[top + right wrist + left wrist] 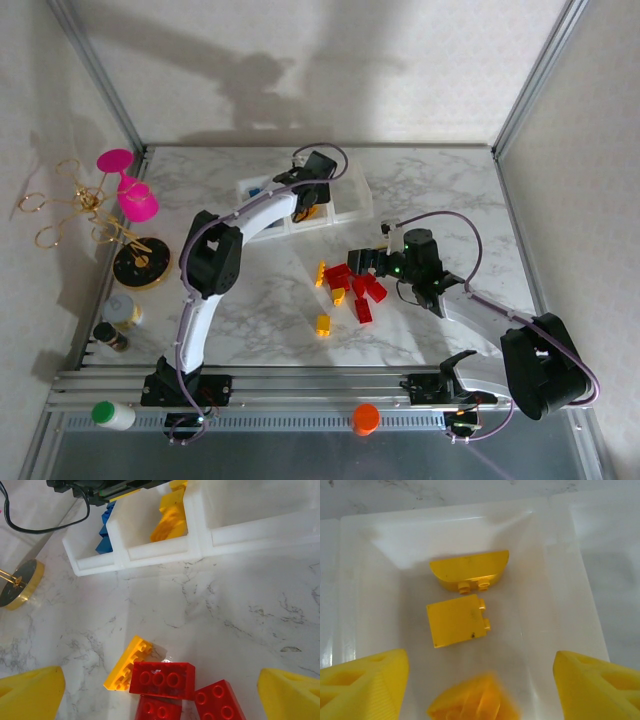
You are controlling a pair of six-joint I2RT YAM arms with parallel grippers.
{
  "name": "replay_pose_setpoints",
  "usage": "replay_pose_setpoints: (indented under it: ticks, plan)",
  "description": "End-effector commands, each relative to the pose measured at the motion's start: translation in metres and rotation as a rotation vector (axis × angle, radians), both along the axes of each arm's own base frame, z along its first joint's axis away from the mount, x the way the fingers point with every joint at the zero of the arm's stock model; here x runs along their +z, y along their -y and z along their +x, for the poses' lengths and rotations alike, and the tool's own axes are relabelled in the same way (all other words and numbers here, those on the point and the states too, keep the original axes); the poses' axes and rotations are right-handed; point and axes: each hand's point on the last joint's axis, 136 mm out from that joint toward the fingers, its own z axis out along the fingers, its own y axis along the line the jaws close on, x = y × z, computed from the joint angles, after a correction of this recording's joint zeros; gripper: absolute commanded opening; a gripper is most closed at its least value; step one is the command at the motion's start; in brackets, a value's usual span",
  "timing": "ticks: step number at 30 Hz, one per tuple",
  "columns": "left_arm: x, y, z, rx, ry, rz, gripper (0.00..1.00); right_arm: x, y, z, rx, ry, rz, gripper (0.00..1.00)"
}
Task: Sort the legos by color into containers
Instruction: Place the lego in the container.
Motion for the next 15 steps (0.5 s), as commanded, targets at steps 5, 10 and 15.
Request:
replay_pose_setpoints:
  ticks: [5,10,15]
  plan:
    - [0.047,-0.002,-0.017,-0.022,0.038,-0.026,0.76,0.023,-0.001,0.003,0.005,0.049,0.028,0.99]
    - [0.065,0.003,-0.062,-0.064,0.041,-0.066,0.75,0.015,-0.002,-0.003,0.024,0.011,0.036,0.99]
    - [0.07,0.005,-0.118,-0.1,0.019,-0.095,0.75,0.003,0.001,-0.016,0.04,-0.035,0.012,0.99]
